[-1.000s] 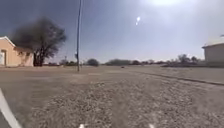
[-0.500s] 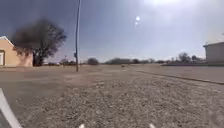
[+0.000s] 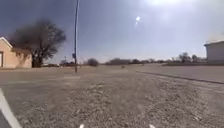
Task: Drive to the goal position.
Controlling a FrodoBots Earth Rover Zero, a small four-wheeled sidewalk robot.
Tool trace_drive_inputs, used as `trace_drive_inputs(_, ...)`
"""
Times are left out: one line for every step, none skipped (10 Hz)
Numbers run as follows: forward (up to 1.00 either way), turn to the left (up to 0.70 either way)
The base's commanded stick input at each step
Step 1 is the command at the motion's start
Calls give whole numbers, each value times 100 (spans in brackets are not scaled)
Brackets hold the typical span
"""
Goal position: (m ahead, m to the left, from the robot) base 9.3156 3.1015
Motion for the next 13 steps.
trace_drive_inputs(70,0)
trace_drive_inputs(70,0)
trace_drive_inputs(70,0)
trace_drive_inputs(70,0)
trace_drive_inputs(70,0)
trace_drive_inputs(70,0)
trace_drive_inputs(70,0)
trace_drive_inputs(70,0)
trace_drive_inputs(70,0)
trace_drive_inputs(70,0)
trace_drive_inputs(70,0)
trace_drive_inputs(70,0)
trace_drive_inputs(70,0)
